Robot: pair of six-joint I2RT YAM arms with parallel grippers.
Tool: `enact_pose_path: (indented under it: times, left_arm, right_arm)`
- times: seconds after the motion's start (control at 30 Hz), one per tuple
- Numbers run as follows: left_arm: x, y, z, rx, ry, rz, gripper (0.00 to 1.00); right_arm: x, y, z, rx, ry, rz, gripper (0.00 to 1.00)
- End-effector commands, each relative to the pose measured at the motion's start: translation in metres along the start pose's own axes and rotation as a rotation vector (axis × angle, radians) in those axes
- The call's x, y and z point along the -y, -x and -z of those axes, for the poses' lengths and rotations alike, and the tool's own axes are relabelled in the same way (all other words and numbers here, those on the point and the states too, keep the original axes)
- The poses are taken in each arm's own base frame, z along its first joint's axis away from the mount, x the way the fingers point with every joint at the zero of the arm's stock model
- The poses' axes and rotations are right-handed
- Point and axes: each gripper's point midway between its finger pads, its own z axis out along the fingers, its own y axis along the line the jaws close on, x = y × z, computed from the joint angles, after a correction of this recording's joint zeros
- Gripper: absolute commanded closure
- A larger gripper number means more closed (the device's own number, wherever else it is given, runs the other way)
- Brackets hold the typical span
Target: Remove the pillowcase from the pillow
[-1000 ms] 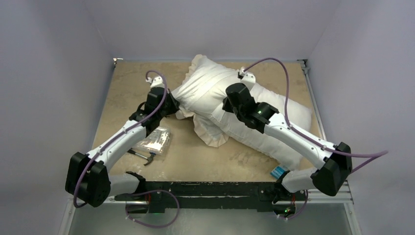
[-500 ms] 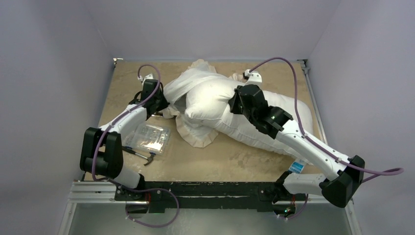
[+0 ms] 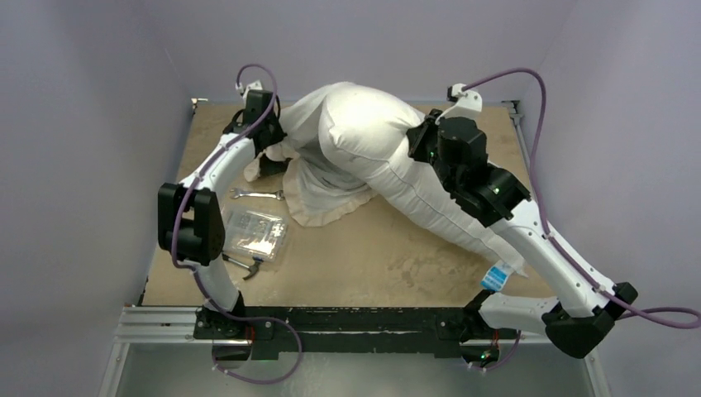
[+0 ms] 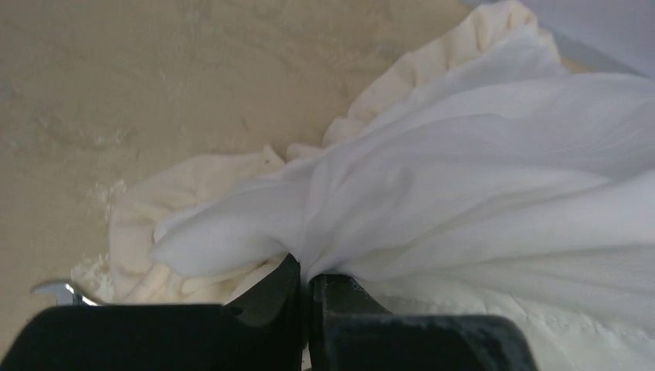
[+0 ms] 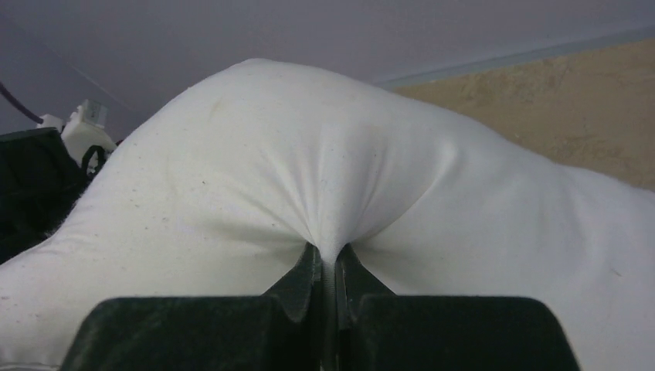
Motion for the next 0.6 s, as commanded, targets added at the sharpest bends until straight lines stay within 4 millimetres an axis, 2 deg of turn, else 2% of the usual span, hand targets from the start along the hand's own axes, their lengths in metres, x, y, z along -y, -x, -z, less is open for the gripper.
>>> enact_pose_path:
  times: [0.0,0.07,0.17,0.3,0.43,0.5,0.57]
  left_arm:
    - [-0.012,0.05,-0.02,0.059,0.102,-0.024,1.0]
    - [-0.019,0.063,-0.031,0.053,0.135,-0.012,1.0]
    - [-0.044,0.081,-0.047,0.053,0.191,0.033,1.0]
    - [-0.1,0.091,-0.067,0.019,0.262,0.133,1.0]
    - [-0.143,0.097,-0.066,0.005,0.305,0.19,1.0]
    - [-0.143,0.101,-0.056,0.019,0.288,0.179,1.0]
    - [-0.121,0.109,-0.042,0.054,0.184,0.166,1.0]
  right_arm:
    - [-0.022,0.12,0.047,0.336,0.107,-0.161,1.0]
    - [-0.023,0.125,0.053,0.348,0.127,-0.161,1.0]
    - [-0.026,0.132,0.066,0.373,0.177,-0.155,1.0]
    - [-0.017,0.134,0.073,0.388,0.157,-0.155,1.0]
    - [-0.006,0.129,0.068,0.381,0.093,-0.161,1.0]
    - [0.0,0.123,0.057,0.371,0.04,-0.176,1.0]
    - [0.011,0.11,0.036,0.341,-0.055,-0.184,1.0]
